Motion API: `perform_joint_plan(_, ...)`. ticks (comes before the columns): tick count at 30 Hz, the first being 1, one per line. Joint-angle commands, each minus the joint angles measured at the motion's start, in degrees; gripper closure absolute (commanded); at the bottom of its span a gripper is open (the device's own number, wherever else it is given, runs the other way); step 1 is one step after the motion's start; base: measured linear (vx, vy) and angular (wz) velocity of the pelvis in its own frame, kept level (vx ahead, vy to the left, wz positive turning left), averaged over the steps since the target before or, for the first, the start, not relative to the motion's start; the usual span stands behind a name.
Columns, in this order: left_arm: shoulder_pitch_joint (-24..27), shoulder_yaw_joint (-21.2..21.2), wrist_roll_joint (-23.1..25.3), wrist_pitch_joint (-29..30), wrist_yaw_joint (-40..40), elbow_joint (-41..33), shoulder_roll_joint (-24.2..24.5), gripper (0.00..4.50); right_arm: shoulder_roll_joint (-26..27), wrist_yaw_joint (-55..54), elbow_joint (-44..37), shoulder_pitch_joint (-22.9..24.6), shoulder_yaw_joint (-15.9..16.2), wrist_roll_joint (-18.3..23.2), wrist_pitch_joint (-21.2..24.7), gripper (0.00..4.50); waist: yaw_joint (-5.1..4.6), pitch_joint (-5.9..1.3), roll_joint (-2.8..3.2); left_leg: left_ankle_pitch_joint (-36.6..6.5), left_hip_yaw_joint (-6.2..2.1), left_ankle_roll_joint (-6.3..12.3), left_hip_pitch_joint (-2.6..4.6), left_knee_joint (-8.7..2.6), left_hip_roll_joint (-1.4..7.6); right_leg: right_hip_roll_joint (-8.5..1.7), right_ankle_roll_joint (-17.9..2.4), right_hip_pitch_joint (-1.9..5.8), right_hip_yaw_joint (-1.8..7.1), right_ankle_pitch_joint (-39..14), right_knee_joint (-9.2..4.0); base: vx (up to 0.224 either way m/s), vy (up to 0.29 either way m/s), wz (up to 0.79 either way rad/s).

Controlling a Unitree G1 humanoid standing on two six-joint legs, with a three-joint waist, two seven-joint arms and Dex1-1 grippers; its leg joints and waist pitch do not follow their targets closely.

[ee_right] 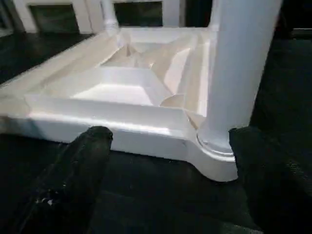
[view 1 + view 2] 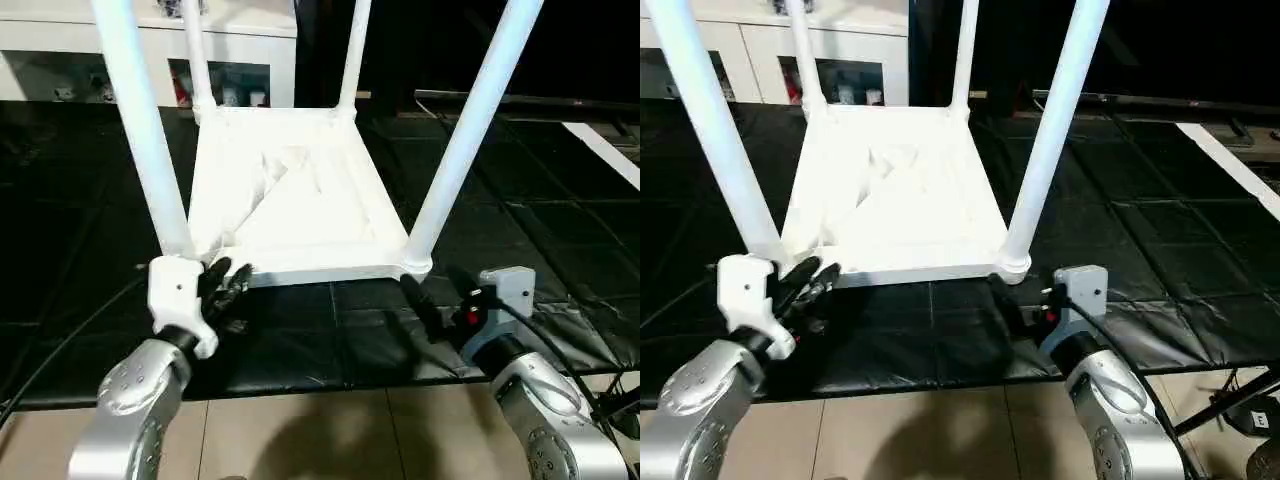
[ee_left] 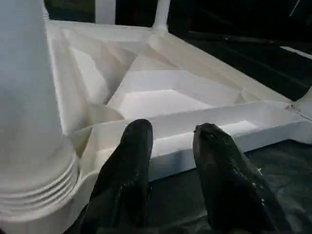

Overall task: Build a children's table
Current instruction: Rotate leg to tighten

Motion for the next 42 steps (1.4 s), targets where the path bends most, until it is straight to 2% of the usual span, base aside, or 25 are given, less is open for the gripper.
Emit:
perform_joint_plan(1,0.1,-1.0,0.6,-0.1,-0.3,-1.4,0.2,2.89,-0.8,0.5,0.8,-0.6,0.9,-1.2,0.2,0.32,-0.22,-1.69,0.71,-10.6,-2.68,4.45,-1.97,-5.04,1.23,-4.37,-4.9,3.44,-0.14,0.0,-4.59,0.0,0.0,0.0)
perform_joint_plan(2,0.2,-1.1,0.6,0.2,-0.2,-1.6,0.2,2.89,-0.9,0.5,0.9,-0.6,1.1,-1.5,0.2,0.32,0.35,-1.75,1.03,-11.4,-3.5,6.69,-1.74,-4.68,0.59,-4.59,-5.6,3.38,-1.38,-1.0,-5.35,-0.015,-0.016,0.4)
perform_joint_plan(3,0.2,-1.5,0.8,0.0,0.0,-1.6,0.2,2.89,-1.0,0.5,0.9,-0.6,1.4,-1.8,0.1,0.32,-0.53,-1.87,1.61,-10.9,-5.05,9.08,-1.56,-4.16,0.71,-4.52,-8.7,3.72,-2.82,-1.7,-5.29,-0.015,-0.016,0.4)
perform_joint_plan(4,0.2,-1.6,0.5,0.1,0.3,-1.6,-0.1,2.89,-0.9,0.4,0.9,-0.7,1.4,-1.6,0.3,0.32,-0.92,-2.11,2.75,-10.7,-7.56,10.33,-0.62,-4.28,1.76,-2.67,-11.3,3.57,-3.92,-1.1,-4.18,0.026,-0.02,0.55)
perform_joint_plan(5,0.1,-1.6,0.2,0.5,0.6,-1.5,-0.4,2.89,-0.6,0.3,0.9,-0.7,1.1,-1.2,0.5,0.32,-1.62,-1.54,3.16,-13.7,-9.86,11.1,-0.26,-5.37,3.05,-1.08,-12.4,3.05,-4.4,-2.7,-2.44,0.014,-0.041,0.51)
perform_joint_plan(6,-0.3,-1.0,-1.0,2.5,1.3,-1.1,-1.1,2.89,0.6,-0.7,1.1,-0.9,-0.4,0.2,0.6,0.32,-2.84,-1.57,3.53,-15.3,-13.57,13.62,0.6,-6.48,3.24,0.62,-13.3,2.51,-3.95,-6.6,0.28,0.014,-0.041,0.51)
perform_joint_plan(7,-0.5,-0.9,-1.1,2.6,1.3,-0.9,-1.1,2.89,0.9,-1.2,1.1,-1.0,-1.0,0.5,0.7,0.32,-3.04,-1.19,2.33,-14.6,-10.35,14.77,2.37,-4.57,7.03,-3.06,-13.9,0.2,0.14,-4.4,-0.94,0.005,-0.082,0.43)
perform_joint_plan(8,-0.5,-0.9,-1.1,2.6,1.3,-0.9,-1.1,2.89,0.9,-1.2,1.1,-1.0,-1.0,0.5,0.7,0.32,-2.77,-0.28,2.15,-17.0,-8.35,12.09,0.46,-4.98,5.49,-4.73,-14.1,0.9,1.5,-3.7,-2.59,0.014,-0.106,0.25)
perform_joint_plan(9,-0.5,-0.9,-1.1,2.4,1.3,-0.8,-1.1,2.89,0.8,-1.5,1.2,-1.1,-1.2,0.6,0.7,0.32,-0.94,-0.38,0.32,-15.1,-3.66,6.9,-0.96,-2.35,1.03,-8.61,-11.8,2.06,3.8,-8.4,-6.66,0.014,-0.106,0.25)
perform_joint_plan(10,-0.6,-0.9,-0.6,2.0,1.5,-0.7,-0.8,2.89,0.5,-1.3,1.3,-1.1,-1.0,0.4,0.4,0.32,1.02,-0.26,-0.16,-8.7,-2.67,5.05,-1.3,0.58,1.55,-12.76,-6.9,3.18,5.83,-19.9,-9.18,0.015,-0.072,-0.02)
perform_joint_plan(11,-0.7,-0.4,-0.7,1.8,1.8,-0.5,-0.8,2.89,-0.3,-1.6,1.6,-1.0,-0.4,-2.0,-2.6,0.32,2.69,-0.81,-1.05,-6.1,-2.75,5.78,-2.84,3.81,1.76,-15.13,-1.2,3.82,8.12,-27.4,-9.98,0.0,0.0,0.0)
perform_joint_plan(12,-0.8,-0.1,-0.5,1.6,2.1,-0.4,-0.5,2.89,-0.7,-1.7,1.8,-0.9,-0.3,-3.2,-4.2,0.32,2.9,-1.03,-0.78,-4.8,-3.83,6.57,-4.93,4.96,1.74,-15.21,-1.1,4.84,8.45,-24.3,-8.86,0.0,0.0,0.0)
perform_joint_plan(14,-0.8,0.0,-0.3,1.2,1.9,-0.4,-0.1,2.89,0.0,-0.9,0.9,-0.6,-1.6,-0.8,-3.5,0.32,2.89,-0.96,-0.04,-2.2,-3.5,6.74,-3.5,1.41,2.16,-10.7,-6.1,3.76,5.49,-15.9,-7.41,0.016,0.075,-0.05)
perform_joint_plan(15,-0.7,0.0,-0.4,1.1,1.7,-0.5,0.0,2.89,0.3,-0.7,0.4,-0.5,-2.1,-0.1,-3.4,0.32,2.23,-2.02,1.45,3.0,-2.14,7.19,-0.02,-1.96,2.35,-4.73,-10.6,2.89,1.6,-4.0,-4.84,0.029,0.097,0.03)
perform_joint_plan(16,-0.6,0.0,-0.7,1.1,1.1,-0.9,0.1,2.89,0.4,-1.0,-0.3,-0.1,-2.3,-0.2,-3.4,0.32,0.3,-1.93,1.29,4.3,-2.64,11.68,1.45,-2.51,3.54,-1.44,-11.5,0.82,0.6,3.7,-1.97,0.021,0.13,0.06)
perform_joint_plan(17,-0.3,-0.3,-0.6,0.8,0.7,-1.2,0.3,2.89,0.7,-1.5,-0.6,0.2,-2.6,0.2,-3.1,0.32,0.32,-2.81,2.13,5.9,-3.33,12.2,1.98,-2.18,4.06,-1.65,-11.4,1.08,0.27,5.3,-1.26,0.004,0.125,0.0)
perform_joint_plan(19,0.1,-0.8,-0.3,0.2,0.1,-1.3,0.5,2.89,1.6,-2.0,-0.6,0.5,-3.3,1.5,-3.0,0.32,0.07,-2.44,2.96,5.3,-3.19,8.63,1.8,-2.3,4.07,-2.3,-9.8,0.83,0.43,7.3,-1.94,0.002,0.118,0.0)
perform_joint_plan(22,0.4,-1.4,0.2,-0.1,0.3,-1.0,0.5,2.89,2.0,-4.3,0.3,0.2,-3.2,-0.3,-4.1,0.32,-0.51,-1.85,1.88,-9.7,-1.94,0.92,0.66,-3.93,2.82,-3.58,-7.8,1.7,1.08,2.6,-3.57,-0.034,0.072,-0.06)
perform_joint_plan(26,0.3,-1.8,0.5,-0.4,1.0,-0.8,0.7,2.89,1.9,-3.6,0.5,0.8,-2.1,-0.6,-3.0,0.32,-1.01,-1.17,0.98,-23.8,-1.13,-3.67,1.01,-4.86,2.46,-4.36,-3.9,0.81,2.18,-14.6,-5.67,-0.065,0.012,-0.08)
perform_joint_plan(27,0.2,-1.9,0.3,-1.0,0.9,-0.6,0.6,2.89,2.5,-2.7,0.1,1.1,-2.1,0.7,-2.1,0.32,-1.19,-1.12,0.88,-25.3,-1.01,-3.94,1.14,-4.79,2.41,-4.75,-2.8,0.24,2.68,-19.7,-6.39,-0.06,-0.015,-0.06)
perform_joint_plan(31,0.6,-1.6,0.0,-1.3,0.8,-0.8,0.2,2.89,1.8,-1.8,-0.2,1.6,-0.6,0.4,-2.2,0.32,-1.49,-1.14,0.67,-23.7,-0.98,-3.51,0.74,-4.84,2.5,-4.63,-2.1,0.06,2.69,-19.2,-6.44,0.0,0.0,0.0)
perform_joint_plan(34,0.5,-0.6,-0.4,-1.7,1.6,-0.3,-0.1,2.89,1.8,-2.3,0.5,1.2,-0.2,0.1,-2.7,0.32,-1.56,-1.85,0.62,-16.8,-0.78,-2.27,0.12,-4.49,2.54,-4.22,-2.7,0.31,2.59,-10.0,-5.47,0.0,0.0,0.0)
perform_joint_plan(38,0.1,-0.7,0.0,-1.6,2.5,-0.2,-0.2,2.89,1.4,-2.3,0.9,0.6,0.1,-0.8,-2.7,0.32,-1.57,-1.82,0.57,-15.5,-0.61,-1.99,0.32,-4.41,2.6,-3.76,-3.8,0.22,2.46,-5.0,-4.95,0.0,0.0,0.0)
perform_joint_plan(41,-0.1,-0.8,0.0,-1.6,2.7,0.0,-0.4,2.89,1.5,-2.5,1.3,0.2,-0.2,-0.9,-2.5,0.32,-2.22,-1.93,1.15,-16.6,-1.84,-5.19,1.15,-4.86,3.75,-1.83,-5.2,0.38,1.42,0.6,-3.99,0.0,0.0,0.0)
perform_joint_plan(42,-0.2,-0.9,0.1,-1.6,2.8,0.0,-0.5,2.89,1.5,-2.6,1.5,0.0,-0.4,-0.7,-2.4,0.32,-3.29,-1.98,1.96,-17.2,-4.52,-3.65,2.08,-6.56,7.24,-0.83,-8.8,0.14,0.08,3.4,-2.16,0.0,0.0,0.0)
